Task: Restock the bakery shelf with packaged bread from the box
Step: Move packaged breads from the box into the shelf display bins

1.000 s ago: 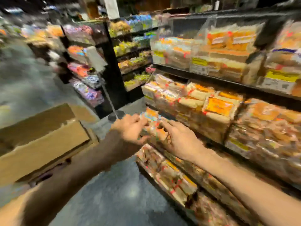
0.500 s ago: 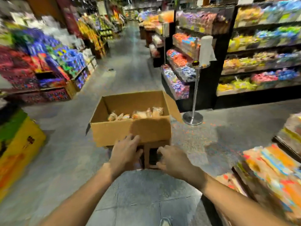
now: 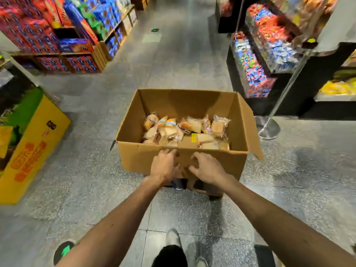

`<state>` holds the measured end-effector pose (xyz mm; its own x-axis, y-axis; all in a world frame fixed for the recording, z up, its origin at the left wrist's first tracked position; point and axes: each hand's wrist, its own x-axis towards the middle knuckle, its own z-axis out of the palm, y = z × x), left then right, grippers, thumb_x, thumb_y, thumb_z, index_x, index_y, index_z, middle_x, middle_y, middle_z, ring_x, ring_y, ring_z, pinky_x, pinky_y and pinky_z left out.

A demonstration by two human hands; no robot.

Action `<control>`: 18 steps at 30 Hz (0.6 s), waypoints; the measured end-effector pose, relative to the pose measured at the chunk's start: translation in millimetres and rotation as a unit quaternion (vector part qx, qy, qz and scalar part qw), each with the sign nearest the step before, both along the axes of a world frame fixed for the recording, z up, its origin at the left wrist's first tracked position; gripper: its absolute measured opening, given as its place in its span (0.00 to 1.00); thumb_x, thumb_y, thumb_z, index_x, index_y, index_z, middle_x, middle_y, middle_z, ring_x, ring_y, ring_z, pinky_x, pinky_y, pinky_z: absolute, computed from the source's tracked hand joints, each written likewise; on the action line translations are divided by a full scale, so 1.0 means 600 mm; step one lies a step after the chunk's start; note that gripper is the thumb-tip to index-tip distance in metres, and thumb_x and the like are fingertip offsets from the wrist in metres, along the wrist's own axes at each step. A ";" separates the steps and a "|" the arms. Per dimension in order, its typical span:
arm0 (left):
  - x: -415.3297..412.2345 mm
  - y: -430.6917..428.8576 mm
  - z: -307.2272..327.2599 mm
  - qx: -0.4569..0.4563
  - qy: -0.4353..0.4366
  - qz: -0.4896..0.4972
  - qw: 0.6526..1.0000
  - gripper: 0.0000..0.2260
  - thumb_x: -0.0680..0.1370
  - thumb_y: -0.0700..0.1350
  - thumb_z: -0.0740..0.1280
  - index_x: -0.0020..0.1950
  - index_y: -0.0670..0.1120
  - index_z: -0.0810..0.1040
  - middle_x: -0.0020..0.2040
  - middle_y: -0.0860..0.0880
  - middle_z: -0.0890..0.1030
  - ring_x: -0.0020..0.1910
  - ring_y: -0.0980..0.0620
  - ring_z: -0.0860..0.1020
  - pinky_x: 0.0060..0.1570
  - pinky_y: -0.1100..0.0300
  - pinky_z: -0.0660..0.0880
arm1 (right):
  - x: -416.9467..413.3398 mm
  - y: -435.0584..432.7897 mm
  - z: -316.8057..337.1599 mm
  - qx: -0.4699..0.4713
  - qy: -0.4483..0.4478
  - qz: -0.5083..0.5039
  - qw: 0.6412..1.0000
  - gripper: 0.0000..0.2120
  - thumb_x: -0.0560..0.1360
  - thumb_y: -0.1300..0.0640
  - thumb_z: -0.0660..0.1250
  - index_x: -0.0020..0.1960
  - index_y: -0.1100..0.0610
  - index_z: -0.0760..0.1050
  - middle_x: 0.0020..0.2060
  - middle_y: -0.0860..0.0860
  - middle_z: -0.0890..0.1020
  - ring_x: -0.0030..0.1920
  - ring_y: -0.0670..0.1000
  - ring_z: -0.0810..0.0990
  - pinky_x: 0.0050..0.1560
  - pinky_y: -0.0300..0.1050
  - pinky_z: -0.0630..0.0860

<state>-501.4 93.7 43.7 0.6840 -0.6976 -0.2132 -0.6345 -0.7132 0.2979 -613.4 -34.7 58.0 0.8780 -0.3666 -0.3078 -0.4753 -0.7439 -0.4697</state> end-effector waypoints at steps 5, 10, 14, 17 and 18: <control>0.162 -0.080 -0.076 0.059 -0.023 -0.023 0.998 0.13 0.81 0.47 0.60 0.65 0.50 0.75 0.62 0.45 0.77 0.62 0.43 0.74 0.57 0.50 0.71 | 0.137 -0.089 -0.061 -0.055 0.026 0.012 0.998 0.15 0.80 0.51 0.63 0.64 0.56 0.73 0.61 0.54 0.78 0.62 0.55 0.75 0.59 0.51 0.73; 0.321 -0.144 -0.189 0.159 0.075 -0.052 0.983 0.15 0.82 0.48 0.61 0.68 0.48 0.72 0.65 0.43 0.76 0.66 0.42 0.73 0.59 0.51 0.72 | 0.260 -0.173 -0.145 -0.032 0.155 0.026 0.987 0.17 0.81 0.51 0.61 0.67 0.57 0.70 0.65 0.55 0.74 0.64 0.56 0.73 0.61 0.48 0.70; 0.413 -0.172 -0.298 0.245 0.174 -0.073 0.951 0.16 0.80 0.47 0.63 0.68 0.48 0.71 0.66 0.41 0.75 0.65 0.41 0.74 0.61 0.49 0.73 | 0.336 -0.222 -0.237 0.015 0.246 -0.010 0.969 0.18 0.81 0.50 0.63 0.68 0.56 0.70 0.66 0.57 0.75 0.64 0.57 0.74 0.60 0.48 0.71; 0.456 -0.193 -0.370 0.260 0.208 -0.076 0.940 0.18 0.79 0.44 0.64 0.69 0.45 0.71 0.64 0.40 0.77 0.64 0.39 0.76 0.61 0.48 0.74 | 0.366 -0.252 -0.311 0.044 0.286 -0.040 0.956 0.17 0.80 0.50 0.64 0.65 0.57 0.72 0.65 0.57 0.76 0.62 0.58 0.76 0.59 0.48 0.72; 0.465 -0.200 -0.390 0.260 0.210 -0.078 0.939 0.20 0.79 0.44 0.64 0.71 0.44 0.69 0.64 0.40 0.77 0.65 0.39 0.75 0.62 0.48 0.74 | 0.371 -0.263 -0.335 0.048 0.306 -0.043 0.950 0.18 0.80 0.50 0.63 0.66 0.57 0.71 0.65 0.56 0.76 0.63 0.58 0.75 0.59 0.48 0.72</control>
